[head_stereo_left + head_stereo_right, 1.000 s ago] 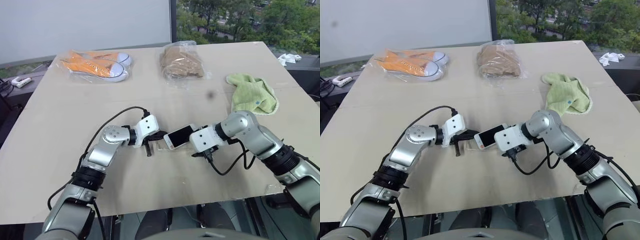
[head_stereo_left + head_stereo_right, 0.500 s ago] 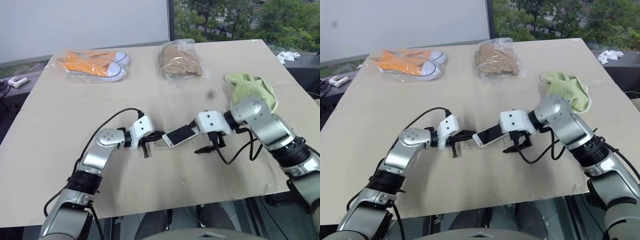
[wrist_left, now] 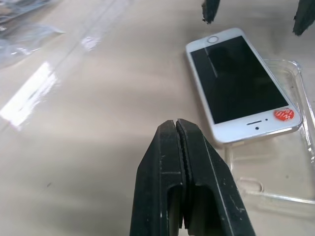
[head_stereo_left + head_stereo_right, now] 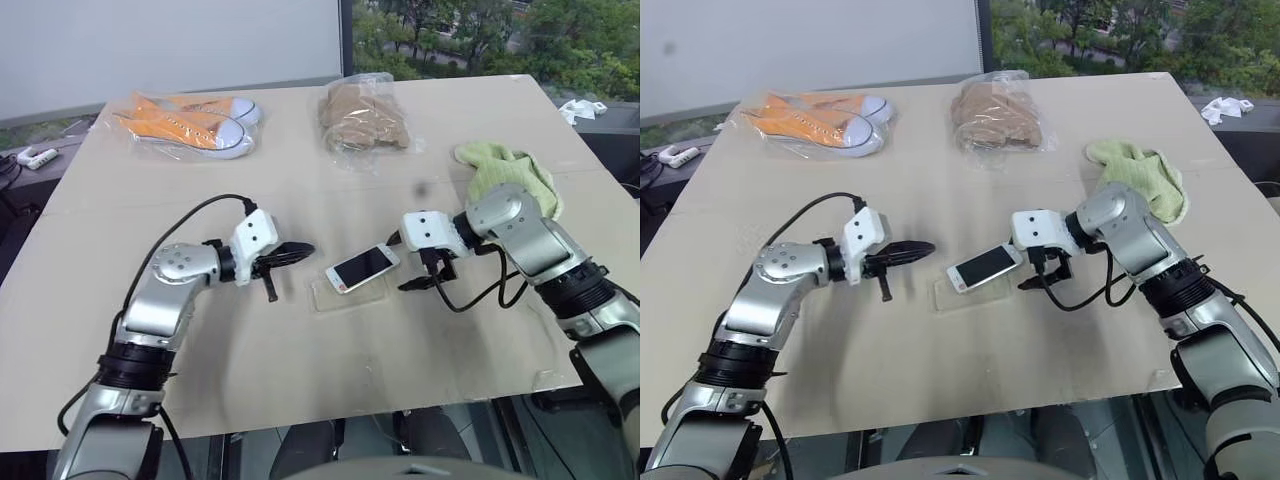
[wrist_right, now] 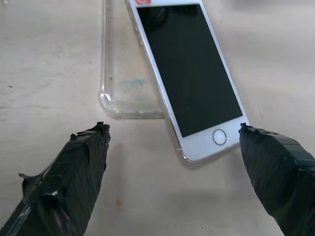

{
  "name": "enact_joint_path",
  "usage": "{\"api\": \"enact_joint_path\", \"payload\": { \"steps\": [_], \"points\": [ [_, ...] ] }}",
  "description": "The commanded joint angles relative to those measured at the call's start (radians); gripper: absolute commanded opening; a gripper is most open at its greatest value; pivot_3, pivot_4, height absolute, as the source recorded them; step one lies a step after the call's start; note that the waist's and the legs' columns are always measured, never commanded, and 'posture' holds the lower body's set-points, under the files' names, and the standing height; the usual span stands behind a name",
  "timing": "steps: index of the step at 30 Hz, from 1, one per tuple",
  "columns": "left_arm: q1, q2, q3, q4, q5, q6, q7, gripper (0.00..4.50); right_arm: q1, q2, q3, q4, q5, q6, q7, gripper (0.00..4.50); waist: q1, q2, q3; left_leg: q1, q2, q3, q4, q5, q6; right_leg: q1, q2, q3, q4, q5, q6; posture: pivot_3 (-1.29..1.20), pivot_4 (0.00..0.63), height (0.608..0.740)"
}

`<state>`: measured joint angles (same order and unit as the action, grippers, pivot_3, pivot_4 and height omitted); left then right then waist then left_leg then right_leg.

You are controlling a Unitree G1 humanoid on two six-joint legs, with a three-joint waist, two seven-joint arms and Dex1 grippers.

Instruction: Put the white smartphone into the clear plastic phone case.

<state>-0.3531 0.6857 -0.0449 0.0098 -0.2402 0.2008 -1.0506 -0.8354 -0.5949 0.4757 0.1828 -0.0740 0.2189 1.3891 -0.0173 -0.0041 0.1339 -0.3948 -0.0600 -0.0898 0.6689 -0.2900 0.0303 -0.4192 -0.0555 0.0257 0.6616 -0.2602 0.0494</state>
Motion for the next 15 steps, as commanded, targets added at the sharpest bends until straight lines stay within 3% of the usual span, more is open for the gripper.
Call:
{"api": "enact_joint_path", "payload": {
  "steps": [1, 15],
  "points": [
    [0.061, 0.051, 0.044, -0.09, -0.057, 0.052, -0.035, 0.0, -0.078, 0.023, 0.02, 0.096, -0.012, -0.076, 0.05, 4.46, -0.006, 0.0, 0.0, 0.0, 0.0, 0.0, 0.0, 0.0, 0.0, 0.0, 0.0, 0.0, 0.0, 0.0, 0.0, 0.0, 0.15, 0.74],
    [0.253, 0.108, 0.119, -0.258, -0.134, 0.179, -0.003, 0.0, -0.316, 0.24, 0.021, 0.764, -0.06, -0.31, 0.106, 4.46, -0.027, 0.002, 0.003, 0.0, 0.0, -0.001, -0.001, 0.0, 0.0, 0.0, 0.0, 0.0, 0.0, 0.0, 0.0, 0.0, 0.15, 0.74]
  ]
}}
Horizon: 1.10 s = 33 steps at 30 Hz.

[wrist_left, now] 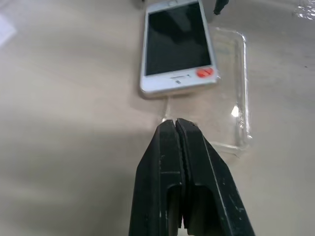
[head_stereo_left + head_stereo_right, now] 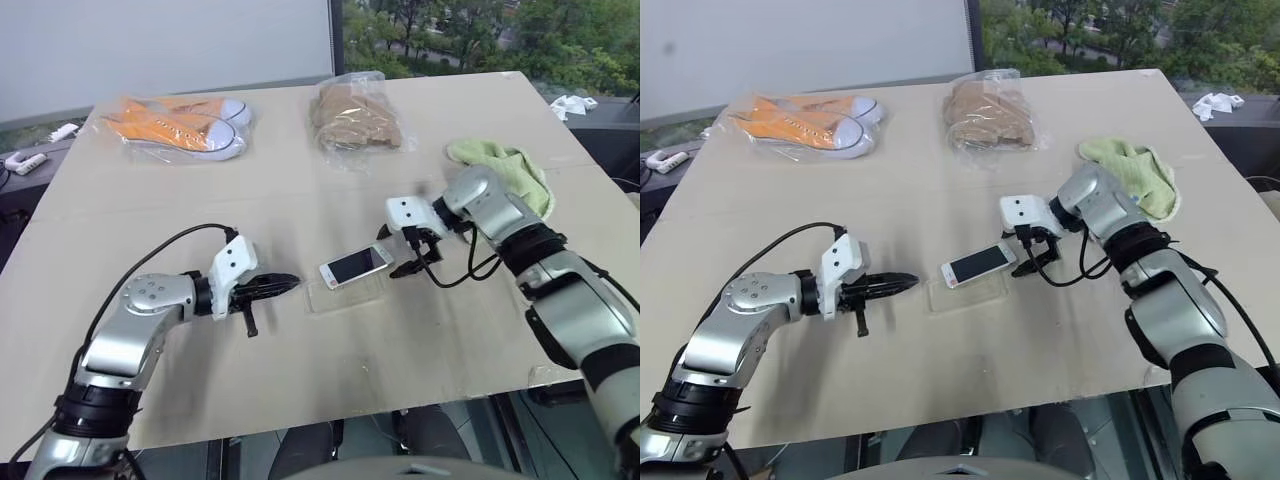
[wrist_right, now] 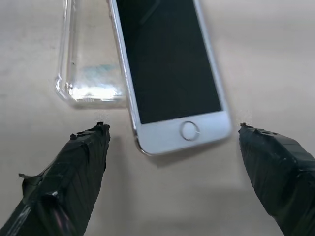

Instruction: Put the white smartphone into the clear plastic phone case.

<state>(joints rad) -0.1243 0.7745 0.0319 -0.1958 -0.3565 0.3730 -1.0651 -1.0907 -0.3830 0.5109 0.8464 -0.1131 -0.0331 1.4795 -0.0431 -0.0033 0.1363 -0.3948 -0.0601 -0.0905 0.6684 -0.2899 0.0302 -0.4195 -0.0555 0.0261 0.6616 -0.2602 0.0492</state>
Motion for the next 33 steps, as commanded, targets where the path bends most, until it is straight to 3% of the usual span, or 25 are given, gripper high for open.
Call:
{"api": "enact_joint_path", "payload": {
  "steps": [1, 13, 16, 18, 27, 33],
  "points": [
    [0.032, 0.022, 0.046, -0.056, -0.018, 0.007, 0.015, 0.0, -0.071, 0.04, -0.014, 0.132, -0.029, -0.072, 0.009, 4.46, -0.001, 0.001, 0.001, 0.0, 0.0, 0.0, 0.0, 0.0, 0.0, 0.0, 0.0, 0.0, 0.0, 0.0, 0.0, 0.0, 0.15, 0.74],
    [0.087, 0.027, 0.07, -0.097, -0.017, 0.016, 0.055, 0.0, -0.133, 0.138, -0.082, 0.332, -0.055, -0.062, 0.009, 4.46, -0.007, 0.001, 0.001, 0.011, 0.0, 0.002, -0.002, 0.0, -0.001, 0.007, 0.001, 0.003, 0.002, 0.0, 0.0, 0.0, 0.15, 0.74],
    [0.095, 0.028, 0.071, -0.104, -0.014, 0.017, 0.063, 0.0, -0.133, 0.138, -0.096, 0.344, -0.067, -0.059, 0.011, 3.67, -0.007, 0.001, 0.001, 0.011, 0.0, 0.002, -0.002, 0.0, -0.001, 0.007, 0.001, 0.003, 0.002, 0.0, 0.0, 0.0, 0.15, 0.74],
    [0.097, 0.029, 0.069, -0.105, -0.013, 0.018, 0.066, 0.0, -0.133, 0.138, -0.104, 0.346, -0.075, -0.061, 0.012, 2.77, -0.007, 0.001, 0.001, 0.011, 0.0, 0.002, -0.003, 0.0, -0.001, 0.007, 0.001, 0.003, 0.002, 0.0, 0.0, 0.0, 0.15, 0.74],
    [0.08, 0.017, 0.058, -0.082, -0.01, 0.01, 0.081, 0.0, -0.133, 0.127, -0.16, 0.289, -0.048, -0.068, 0.027, 2.75, -0.006, 0.002, 0.001, 0.01, 0.0, 0.002, -0.003, 0.0, -0.001, 0.006, 0.001, 0.003, 0.001, 0.0, 0.0, 0.0, 0.15, 0.74],
    [0.048, -0.021, 0.095, -0.048, -0.067, 0.027, 0.093, 0.0, -0.026, 0.052, -0.181, -0.053, 0.002, -0.033, 0.046, 2.75, 0.002, 0.003, 0.002, 0.008, 0.0, 0.001, -0.003, 0.0, -0.001, 0.005, 0.0, 0.002, 0.001, 0.0, 0.0, 0.0, 0.15, 0.74]
  ]
}}
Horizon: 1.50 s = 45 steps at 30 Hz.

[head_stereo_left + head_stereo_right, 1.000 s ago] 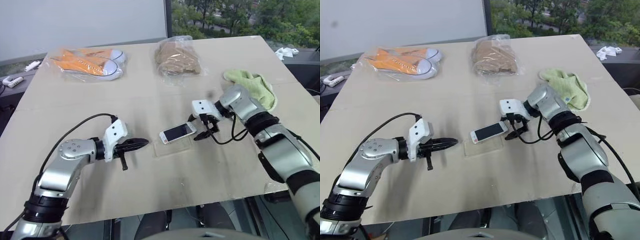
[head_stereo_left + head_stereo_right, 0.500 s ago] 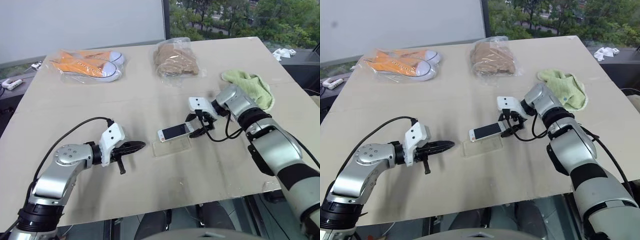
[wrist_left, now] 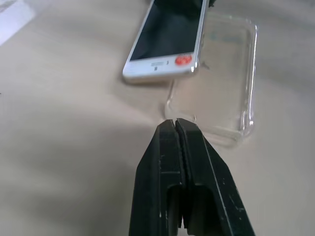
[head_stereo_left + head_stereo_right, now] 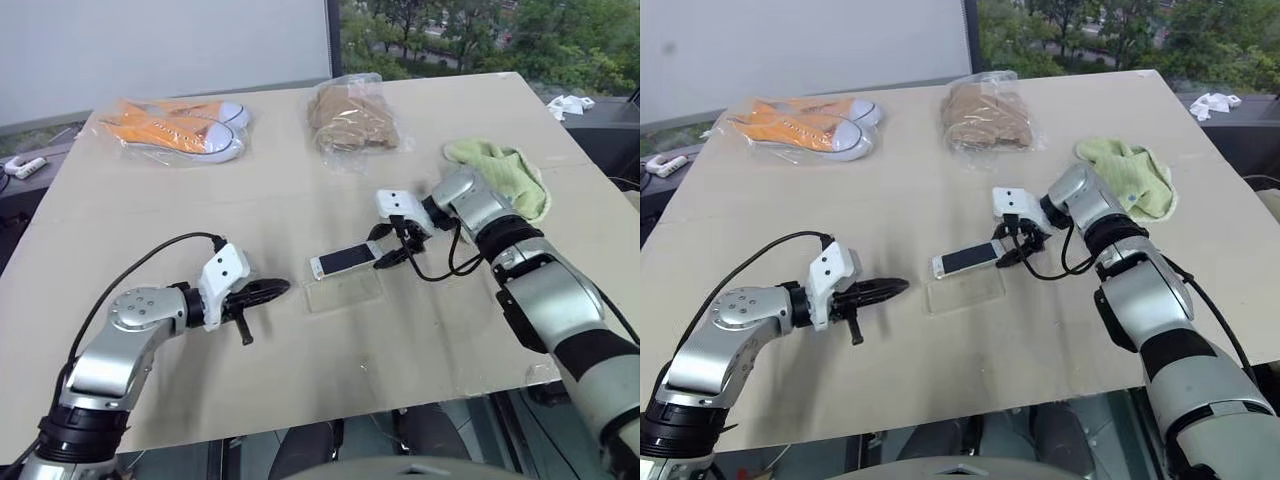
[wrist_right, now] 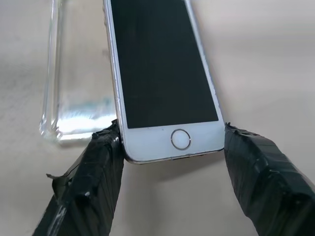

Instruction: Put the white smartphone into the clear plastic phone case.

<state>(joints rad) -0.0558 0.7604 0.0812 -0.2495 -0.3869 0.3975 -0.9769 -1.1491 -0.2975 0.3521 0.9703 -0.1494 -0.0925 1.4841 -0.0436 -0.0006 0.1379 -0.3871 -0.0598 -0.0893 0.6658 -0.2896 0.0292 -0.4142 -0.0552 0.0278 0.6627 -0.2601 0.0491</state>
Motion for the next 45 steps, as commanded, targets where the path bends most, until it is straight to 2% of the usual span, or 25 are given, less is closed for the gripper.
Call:
{"api": "enact_joint_path", "payload": {
  "steps": [1, 7, 15, 24, 39, 45],
  "points": [
    [-0.028, -0.011, 0.044, 0.012, -0.042, 0.003, 0.003, 0.0, 0.061, -0.051, -0.018, -0.254, 0.044, 0.047, 0.043, 2.75, 0.004, 0.0, 0.0, 0.0, 0.0, 0.0, 0.0, 0.0, 0.0, 0.0, 0.0, 0.0, 0.0, 0.0, 0.0, 0.0, 0.15, 0.74],
    [-0.093, -0.052, 0.038, 0.026, -0.103, 0.041, -0.005, 0.0, 0.236, -0.149, -0.002, -0.697, 0.045, 0.173, -0.02, 2.75, 0.008, 0.0, 0.0, -0.004, -0.001, -0.002, 0.003, 0.0, 0.0, -0.001, -0.001, -0.003, 0.0, 0.0, 0.0, 0.0, 0.15, 0.74],
    [-0.155, -0.072, -0.053, 0.072, -0.077, 0.029, -0.046, 0.0, 0.356, -0.216, 0.035, -0.93, -0.027, 0.275, -0.147, 2.75, 0.006, -0.001, 0.0, -0.005, -0.001, -0.002, 0.003, 0.0, 0.0, -0.002, -0.001, -0.003, 0.0, 0.0, 0.0, 0.0, 0.15, 0.74],
    [-0.177, -0.095, -0.145, 0.092, -0.049, 0.028, -0.082, 0.0, 0.419, -0.239, 0.086, -1.064, -0.037, 0.361, -0.166, 2.75, 0.007, -0.001, 0.0, -0.005, -0.001, -0.002, 0.003, 0.0, 0.0, -0.002, -0.001, -0.003, 0.0, 0.0, 0.0, 0.0, 0.15, 0.74],
    [-0.176, -0.094, -0.234, 0.186, 0.083, -0.086, -0.116, 0.0, 0.434, -0.262, 0.119, -1.084, -0.053, 0.392, -0.215, 2.75, 0.009, -0.001, 0.0, -0.005, -0.001, -0.002, 0.003, 0.0, 0.0, -0.002, -0.001, -0.003, 0.0, 0.0, 0.0, 0.0, 0.15, 0.74],
    [-0.182, -0.112, -0.246, 0.2, 0.091, -0.106, -0.122, 0.0, 0.436, -0.26, 0.127, -1.085, -0.057, 0.404, -0.226, 2.75, 0.01, -0.001, 0.0, -0.004, -0.001, -0.002, 0.004, 0.0, 0.0, -0.001, -0.001, -0.003, 0.0, 0.0, 0.0, 0.0, 0.15, 0.74]
  ]
}}
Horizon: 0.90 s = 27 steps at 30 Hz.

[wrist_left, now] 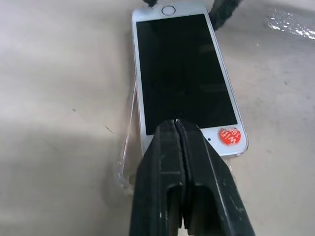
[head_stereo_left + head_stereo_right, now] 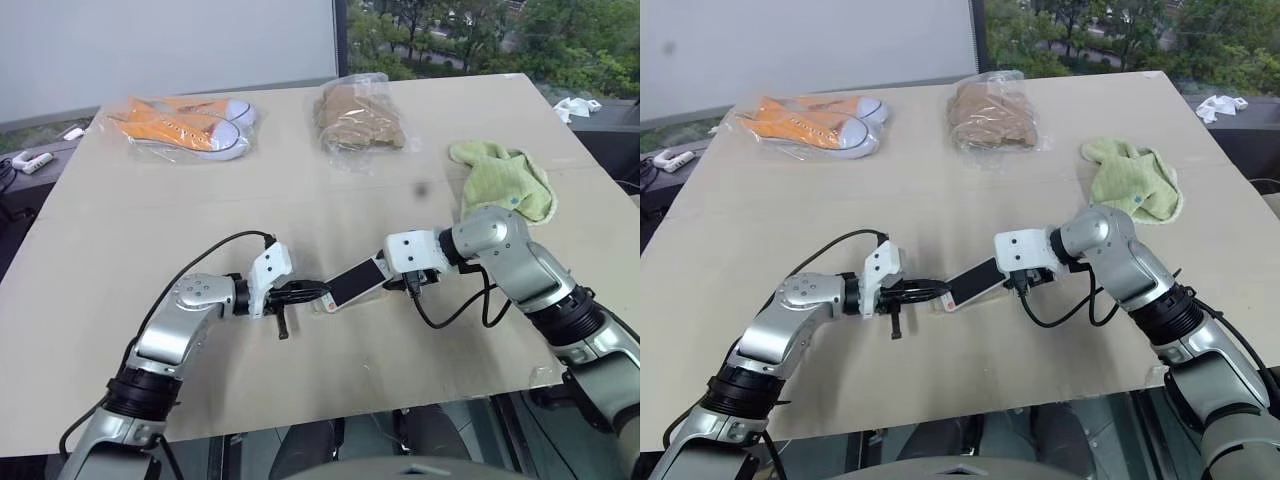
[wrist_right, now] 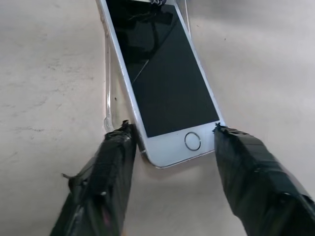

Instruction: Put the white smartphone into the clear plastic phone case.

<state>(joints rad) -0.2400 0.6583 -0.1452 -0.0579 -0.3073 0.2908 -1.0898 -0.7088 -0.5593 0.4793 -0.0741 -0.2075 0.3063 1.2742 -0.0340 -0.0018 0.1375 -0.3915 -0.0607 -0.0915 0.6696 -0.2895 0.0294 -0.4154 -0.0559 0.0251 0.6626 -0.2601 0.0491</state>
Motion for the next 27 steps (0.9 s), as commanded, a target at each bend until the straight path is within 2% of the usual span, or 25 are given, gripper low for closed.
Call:
{"api": "enact_joint_path", "payload": {
  "steps": [1, 8, 11, 13, 20, 22, 27],
  "points": [
    [0.0, -0.013, -0.019, 0.005, 0.008, 0.005, -0.007, 0.0, -0.003, 0.001, 0.001, -0.041, 0.002, 0.008, -0.017, 2.75, 0.001, 0.0, 0.0, 0.0, 0.0, 0.0, 0.0, 0.0, 0.0, 0.0, 0.0, 0.0, 0.0, 0.0, 0.0, 0.0, 0.15, 0.74],
    [-0.002, -0.002, -0.031, 0.002, 0.031, -0.004, -0.01, 0.0, 0.006, -0.012, -0.001, -0.067, 0.029, 0.04, 0.0, 2.75, 0.004, 0.0, 0.0, 0.0, 0.0, 0.0, 0.001, 0.0, 0.0, 0.001, 0.0, 0.0, 0.0, 0.0, 0.0, 0.0, 0.15, 0.74],
    [-0.003, -0.003, -0.031, 0.005, 0.033, -0.006, -0.011, 0.0, 0.006, -0.032, -0.004, -0.088, 0.058, 0.058, 0.035, 3.6, 0.004, 0.0, 0.0, 0.0, 0.0, 0.0, 0.001, 0.0, 0.0, 0.001, 0.0, 0.0, 0.0, 0.0, 0.0, 0.0, 0.15, 0.74],
    [-0.007, -0.001, -0.033, 0.014, 0.041, -0.014, -0.013, 0.0, -0.004, -0.039, -0.018, -0.097, 0.095, 0.093, 0.058, 4.48, 0.004, 0.0, 0.0, 0.0, 0.0, 0.0, 0.001, 0.0, 0.0, 0.001, 0.0, 0.0, 0.0, 0.0, 0.0, 0.0, 0.15, 0.74],
    [-0.012, -0.004, -0.035, 0.026, 0.051, -0.025, -0.018, 0.0, -0.062, -0.026, -0.054, 0.006, 0.244, 0.211, 0.128, 4.48, 0.004, 0.0, 0.0, 0.0, 0.0, -0.001, 0.001, 0.0, 0.0, 0.001, 0.0, 0.0, 0.0, 0.0, 0.0, 0.0, 0.15, 0.74],
    [-0.013, -0.006, -0.037, 0.031, 0.053, -0.029, -0.021, 0.0, -0.092, -0.015, -0.035, 0.106, 0.245, 0.182, 0.145, 4.48, 0.004, 0.0, 0.0, 0.001, 0.0, -0.001, 0.001, 0.0, 0.0, 0.002, 0.0, 0.0, 0.0, 0.0, 0.0, 0.0, 0.15, 0.74],
    [-0.015, -0.009, -0.035, 0.032, 0.054, -0.033, -0.02, 0.0, -0.203, 0.093, -0.022, 0.452, 0.227, 0.074, 0.144, 4.48, -0.003, 0.0, 0.0, 0.002, 0.0, 0.0, 0.0, 0.0, 0.0, 0.002, 0.0, 0.0, 0.001, 0.0, 0.0, 0.0, 0.15, 0.74]
  ]
}}
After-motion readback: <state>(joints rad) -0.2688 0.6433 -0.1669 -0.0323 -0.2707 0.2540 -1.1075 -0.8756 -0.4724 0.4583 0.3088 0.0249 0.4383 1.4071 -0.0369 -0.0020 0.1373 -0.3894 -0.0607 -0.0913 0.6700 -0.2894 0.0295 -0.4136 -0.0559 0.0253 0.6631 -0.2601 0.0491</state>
